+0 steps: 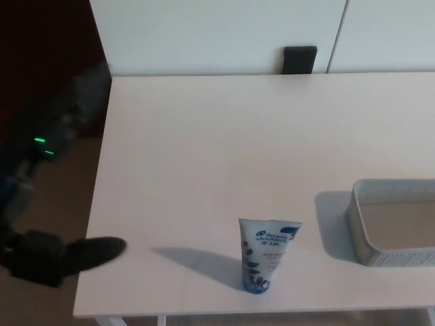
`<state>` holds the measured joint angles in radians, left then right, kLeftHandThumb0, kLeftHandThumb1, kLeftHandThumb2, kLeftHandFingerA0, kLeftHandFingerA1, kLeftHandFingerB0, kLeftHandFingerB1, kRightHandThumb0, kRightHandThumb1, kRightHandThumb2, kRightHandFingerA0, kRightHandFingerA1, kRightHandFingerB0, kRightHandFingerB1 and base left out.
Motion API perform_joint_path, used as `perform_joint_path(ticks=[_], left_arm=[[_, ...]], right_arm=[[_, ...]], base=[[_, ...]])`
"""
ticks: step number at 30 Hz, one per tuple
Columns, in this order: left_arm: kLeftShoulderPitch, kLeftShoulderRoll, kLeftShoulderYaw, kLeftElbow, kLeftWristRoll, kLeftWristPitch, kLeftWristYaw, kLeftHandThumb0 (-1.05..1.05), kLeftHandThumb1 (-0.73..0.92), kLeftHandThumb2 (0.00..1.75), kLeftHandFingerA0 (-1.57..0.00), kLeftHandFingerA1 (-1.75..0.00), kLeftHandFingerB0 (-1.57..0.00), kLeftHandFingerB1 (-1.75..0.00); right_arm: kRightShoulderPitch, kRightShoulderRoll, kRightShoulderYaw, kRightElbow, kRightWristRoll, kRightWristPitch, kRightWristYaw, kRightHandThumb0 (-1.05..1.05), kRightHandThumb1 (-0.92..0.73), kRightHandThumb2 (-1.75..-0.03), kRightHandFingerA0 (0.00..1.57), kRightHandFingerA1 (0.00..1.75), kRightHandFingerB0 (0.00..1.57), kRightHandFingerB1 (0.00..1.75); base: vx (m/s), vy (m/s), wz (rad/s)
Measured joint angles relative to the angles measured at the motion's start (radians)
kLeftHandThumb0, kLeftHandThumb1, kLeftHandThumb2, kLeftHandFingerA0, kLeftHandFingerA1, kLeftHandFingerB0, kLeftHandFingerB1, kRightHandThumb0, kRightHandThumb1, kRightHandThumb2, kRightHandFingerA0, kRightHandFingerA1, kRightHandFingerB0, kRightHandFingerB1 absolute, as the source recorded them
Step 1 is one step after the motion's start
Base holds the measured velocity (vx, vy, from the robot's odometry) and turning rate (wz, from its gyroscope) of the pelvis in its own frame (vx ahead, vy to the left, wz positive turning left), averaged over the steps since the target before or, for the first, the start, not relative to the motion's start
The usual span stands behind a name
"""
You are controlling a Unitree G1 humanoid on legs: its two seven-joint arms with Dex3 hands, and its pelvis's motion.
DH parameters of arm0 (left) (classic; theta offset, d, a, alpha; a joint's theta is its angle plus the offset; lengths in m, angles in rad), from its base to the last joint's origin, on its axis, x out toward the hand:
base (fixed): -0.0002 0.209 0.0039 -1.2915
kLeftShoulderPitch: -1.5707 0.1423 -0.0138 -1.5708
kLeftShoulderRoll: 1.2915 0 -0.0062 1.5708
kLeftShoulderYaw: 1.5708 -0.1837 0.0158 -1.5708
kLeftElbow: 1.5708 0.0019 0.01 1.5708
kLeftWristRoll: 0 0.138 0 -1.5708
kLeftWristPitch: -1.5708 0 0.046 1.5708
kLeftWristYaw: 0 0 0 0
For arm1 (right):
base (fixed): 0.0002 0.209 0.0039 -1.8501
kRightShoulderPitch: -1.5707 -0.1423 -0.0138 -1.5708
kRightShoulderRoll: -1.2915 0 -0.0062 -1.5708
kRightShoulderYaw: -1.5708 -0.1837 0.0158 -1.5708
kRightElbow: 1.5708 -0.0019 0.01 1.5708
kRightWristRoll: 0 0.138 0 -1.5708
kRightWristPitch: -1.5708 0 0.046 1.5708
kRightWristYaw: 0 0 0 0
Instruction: The robot walks towards a table in front, picks a shampoo with left hand and puts it in a small grey container
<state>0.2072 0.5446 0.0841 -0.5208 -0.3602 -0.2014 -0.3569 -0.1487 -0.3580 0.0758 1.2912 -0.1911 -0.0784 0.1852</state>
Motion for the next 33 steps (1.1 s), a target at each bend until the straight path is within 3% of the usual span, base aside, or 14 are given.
perform_joint_path(ticks=[1,2,3,15,19,20,23,24,25,29,30,33], left_arm=[[-0.012,0.003,-0.027,0.004,0.001,0.017,-0.007,-0.59,0.37,0.74,0.0,-0.11,0.0,-0.14],[-0.016,0.005,-0.039,0.005,0.002,0.025,-0.011,-0.57,0.46,0.55,0.0,-0.12,0.0,-0.11],[-0.025,0.009,-0.064,0.01,0.003,0.045,-0.018,-0.61,0.38,0.74,0.0,-0.11,0.0,-0.14],[-0.059,0.0,-0.18,0.06,0.041,0.173,-0.068,-0.59,0.37,0.75,0.0,-0.14,0.0,-0.12],[-0.061,-0.018,-0.203,0.059,0.052,0.195,-0.072,-0.59,0.37,0.75,0.0,-0.14,0.0,-0.12],[-0.061,-0.023,-0.204,0.06,0.055,0.198,-0.073,-0.57,0.45,0.54,0.0,-0.14,0.0,-0.11],[-0.057,-0.037,-0.232,0.054,0.066,0.211,-0.08,-0.57,0.45,0.54,0.0,-0.14,0.0,-0.11],[-0.055,-0.039,-0.236,0.053,0.067,0.216,-0.081,-0.59,0.37,0.74,0.0,-0.12,0.0,-0.14],[-0.055,-0.042,-0.241,0.053,0.07,0.22,-0.083,-0.58,0.36,0.75,0.0,-0.15,0.0,-0.15],[-0.055,-0.07,-0.274,0.05,0.084,0.234,-0.083,-0.6,0.37,0.69,-0.02,-0.16,0.0,-0.11],[-0.055,-0.074,-0.278,0.05,0.087,0.236,-0.083,-0.56,0.43,0.57,0.0,-0.23,0.0,-0.11],[-0.063,-0.089,-0.292,0.05,0.096,0.243,-0.083,-0.56,0.42,0.58,0.0,-0.22,0.0,-0.11]], right_arm=[[-0.001,0.0,0.001,0.0,0.0,0.0,0.0,-0.26,-0.71,-0.61,0.6,0.43,0.48,0.38],[-0.001,0.0,0.001,0.0,0.0,0.0,0.0,-0.26,-0.7,-0.61,0.61,0.43,0.48,0.38],[-0.001,0.0,0.002,0.0,0.0,0.0,0.0,-0.26,-0.71,-0.61,0.6,0.43,0.47,0.37],[-0.01,0.0,0.018,0.001,-0.008,0.0,0.0,-0.27,-0.7,-0.61,0.6,0.42,0.47,0.37],[-0.011,0.0,0.026,0.001,-0.013,0.0,0.0,-0.27,-0.7,-0.61,0.6,0.42,0.47,0.37],[-0.011,0.0,0.028,0.001,-0.015,0.0,0.0,-0.26,-0.71,-0.61,0.59,0.42,0.48,0.38],[-0.005,0.0,0.025,0.0,-0.015,0.0,0.0,-0.26,-0.71,-0.61,0.59,0.42,0.48,0.38],[-0.003,0.0,0.024,0.0,-0.015,0.0,0.0,-0.26,-0.71,-0.61,0.59,0.42,0.48,0.38],[-0.002,0.0,0.022,0.0,-0.015,0.0,0.0,-0.26,-0.72,-0.61,0.58,0.42,0.47,0.37],[-0.002,0.002,0.014,0.0,-0.014,0.0,0.0,-0.25,-0.7,-0.61,0.57,0.42,0.46,0.37],[-0.002,0.003,0.011,0.0,-0.013,0.0,0.0,-0.26,-0.7,-0.61,0.6,0.42,0.47,0.37],[-0.003,0.003,0.007,0.0,-0.013,0.0,0.001,-0.27,-0.7,-0.61,0.6,0.41,0.48,0.37]], base=[[0.0,0.0,0.0],[0.0,0.0,0.0],[0.0,0.0,0.0],[0.0,0.0,0.0],[0.0,0.0,0.0],[0.0,0.0,0.0],[0.0,0.0,0.0],[0.0,0.0,0.0],[0.0,0.0,0.0],[0.0,0.0,0.0],[0.0,0.0,0.0],[0.0,0.0,0.0]])
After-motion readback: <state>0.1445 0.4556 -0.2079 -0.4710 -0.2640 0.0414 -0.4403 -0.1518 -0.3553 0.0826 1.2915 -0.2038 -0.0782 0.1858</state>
